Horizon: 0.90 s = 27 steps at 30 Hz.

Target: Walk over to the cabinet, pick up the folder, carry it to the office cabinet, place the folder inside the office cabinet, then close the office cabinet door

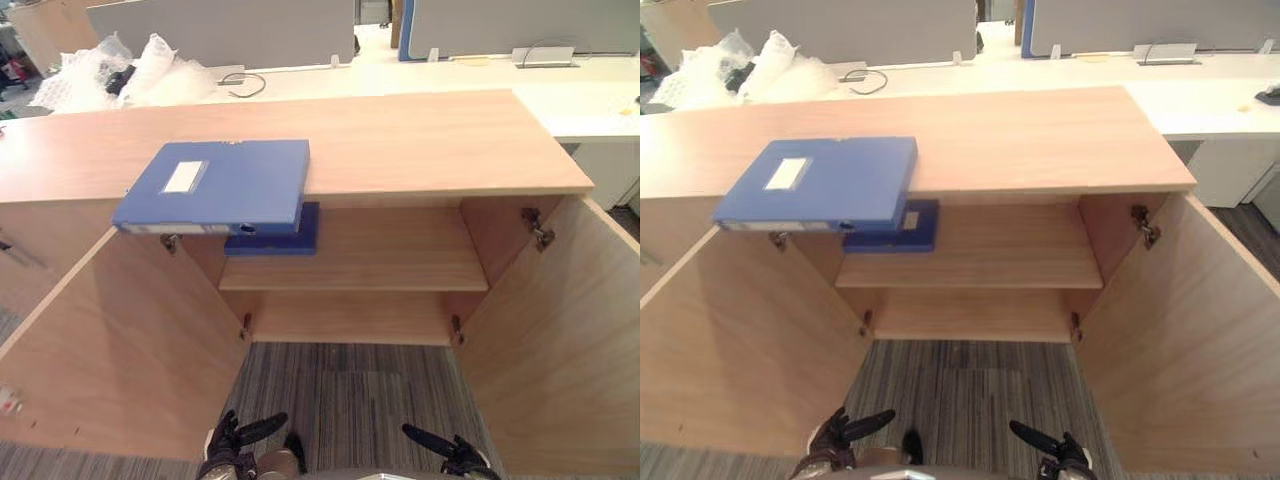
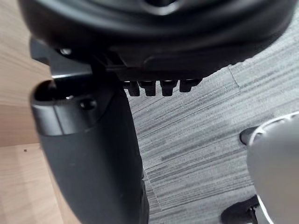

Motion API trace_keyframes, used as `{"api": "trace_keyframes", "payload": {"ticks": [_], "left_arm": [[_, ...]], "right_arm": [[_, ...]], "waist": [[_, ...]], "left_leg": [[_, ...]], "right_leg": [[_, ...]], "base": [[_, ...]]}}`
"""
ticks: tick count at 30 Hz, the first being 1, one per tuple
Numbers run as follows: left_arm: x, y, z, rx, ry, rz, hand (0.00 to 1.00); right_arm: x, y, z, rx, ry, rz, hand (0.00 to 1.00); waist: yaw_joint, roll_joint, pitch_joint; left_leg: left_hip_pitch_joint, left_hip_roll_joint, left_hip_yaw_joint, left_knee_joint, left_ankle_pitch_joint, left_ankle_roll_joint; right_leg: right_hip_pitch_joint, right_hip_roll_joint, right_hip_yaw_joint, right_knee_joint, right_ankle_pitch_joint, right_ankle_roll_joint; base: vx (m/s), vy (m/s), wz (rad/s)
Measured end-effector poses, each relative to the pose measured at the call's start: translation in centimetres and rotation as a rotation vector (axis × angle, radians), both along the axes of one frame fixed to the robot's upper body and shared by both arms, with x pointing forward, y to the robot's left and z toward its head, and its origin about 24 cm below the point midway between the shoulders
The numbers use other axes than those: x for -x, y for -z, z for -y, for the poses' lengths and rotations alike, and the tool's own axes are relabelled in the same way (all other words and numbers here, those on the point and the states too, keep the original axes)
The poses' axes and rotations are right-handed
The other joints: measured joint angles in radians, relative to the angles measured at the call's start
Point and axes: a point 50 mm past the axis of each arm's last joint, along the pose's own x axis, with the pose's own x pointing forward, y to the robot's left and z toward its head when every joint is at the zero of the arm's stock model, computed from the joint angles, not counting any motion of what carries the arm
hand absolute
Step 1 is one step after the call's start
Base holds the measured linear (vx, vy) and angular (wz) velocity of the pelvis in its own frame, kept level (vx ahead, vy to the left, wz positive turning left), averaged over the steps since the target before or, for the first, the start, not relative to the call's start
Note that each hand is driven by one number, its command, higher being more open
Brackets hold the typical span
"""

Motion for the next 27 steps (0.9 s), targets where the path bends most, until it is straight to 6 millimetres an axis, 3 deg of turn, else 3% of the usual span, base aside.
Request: {"api": "trace_keyframes", "payload": {"ticks": [2,3,4,5,6,8,10,11,12,14,19,27], "left_arm": [[0.2,0.1,0.1,-0.001,0.011,-0.014,1.00],[0.2,0.1,0.1,-0.001,0.014,-0.015,1.00],[0.2,0.2,0.4,-0.002,0.045,-0.022,1.00],[0.1,0.2,0.6,-0.005,0.074,-0.027,1.00],[0.1,0.3,0.6,-0.007,0.088,-0.033,1.00],[0.1,0.3,0.9,0.000,0.095,-0.036,1.00],[0.3,0.3,0.6,-0.016,0.119,-0.040,1.00],[0.3,0.4,0.3,-0.027,0.132,-0.049,1.00],[0.4,0.6,1.4,0.001,0.146,-0.062,1.00],[0.8,0.8,2.0,0.019,0.147,-0.070,1.00],[1.1,0.8,1.7,0.053,0.036,-0.058,1.00],[2.2,0.4,1.0,0.111,-0.091,0.007,1.00]], "right_arm": [[-0.2,0.1,-0.4,-0.013,-0.030,-0.002,1.00],[-0.3,0.0,-0.4,-0.010,-0.037,0.000,1.00],[-0.5,-0.1,0.1,0.000,-0.040,0.011,1.00],[-0.7,-0.2,0.2,0.006,-0.042,0.020,1.00],[-1.0,-0.4,0.3,0.010,-0.046,0.032,1.00],[-1.5,-0.6,0.7,0.032,-0.049,0.059,1.00],[-1.2,-0.6,0.5,0.038,-0.054,0.055,1.00],[-0.9,-0.3,0.3,0.034,-0.064,0.032,1.00],[-0.9,-0.4,1.4,0.063,-0.062,0.019,1.00],[-0.9,-0.6,2.4,0.088,-0.055,0.012,1.00],[0.2,-0.4,3.1,0.099,-0.059,-0.036,1.00],[1.4,0.1,2.8,0.079,-0.051,-0.080,1.00]], "waist": [[0.015,-0.002,0.000],[0.016,-0.003,0.000],[0.016,0.004,-0.002],[0.011,0.007,-0.002],[0.006,0.010,-0.002],[-0.015,0.027,-0.006],[-0.020,0.012,-0.014],[-0.022,0.000,-0.019],[-0.017,0.050,-0.015],[-0.018,0.074,-0.013],[-0.019,0.069,-0.015],[-0.012,0.056,-0.029]], "left_leg": [[0.062,-0.026,0.052,-0.033,-0.005,0.005],[0.071,-0.031,0.053,-0.037,-0.007,0.006],[0.120,-0.038,0.042,-0.051,-0.032,0.015],[0.155,-0.040,0.039,-0.053,-0.052,0.021],[0.172,-0.038,0.038,-0.053,-0.053,0.022],[0.188,-0.005,0.027,-0.051,-0.056,0.017],[0.195,0.011,0.017,-0.048,-0.077,-0.022],[0.198,0.029,0.006,-0.063,-0.096,-0.056],[0.186,0.056,-0.025,-0.078,-0.099,-0.070],[0.190,0.052,-0.057,-0.082,-0.099,-0.082],[0.179,0.061,-0.080,-0.076,-0.072,-0.093],[0.138,0.066,-0.159,-0.101,-0.016,-0.099]], "right_leg": [[-0.093,-0.065,0.023,0.243,-0.009,0.029],[-0.111,-0.078,0.022,0.296,-0.003,0.038],[-0.212,-0.134,0.018,0.548,0.073,0.035],[-0.277,-0.183,0.012,0.679,0.057,0.008],[-0.309,-0.221,0.008,0.709,0.030,0.013],[-0.344,-0.272,-0.009,0.630,-0.005,0.032],[-0.338,-0.293,-0.008,0.345,0.070,0.080],[-0.299,-0.262,0.001,0.245,0.027,0.099],[-0.292,-0.216,-0.001,0.202,0.050,0.086],[-0.290,-0.185,-0.003,0.176,0.060,0.078],[-0.249,-0.168,-0.040,0.106,0.079,0.076],[-0.121,-0.129,-0.155,-0.150,0.214,0.082]], "base": [[0.33,0.155,-0.61],[0.27,0.162,-0.51],[0.28,0.135,-0.29],[0.22,0.075,-0.23],[0.24,0.062,0.07],[0.16,-0.018,0.25],[0.17,-0.170,0.21],[0.15,-0.258,0.02],[0.14,-0.230,-0.11],[0.08,-0.100,-0.19],[0.01,-0.086,0.13],[-0.03,-0.001,0.34]]}}
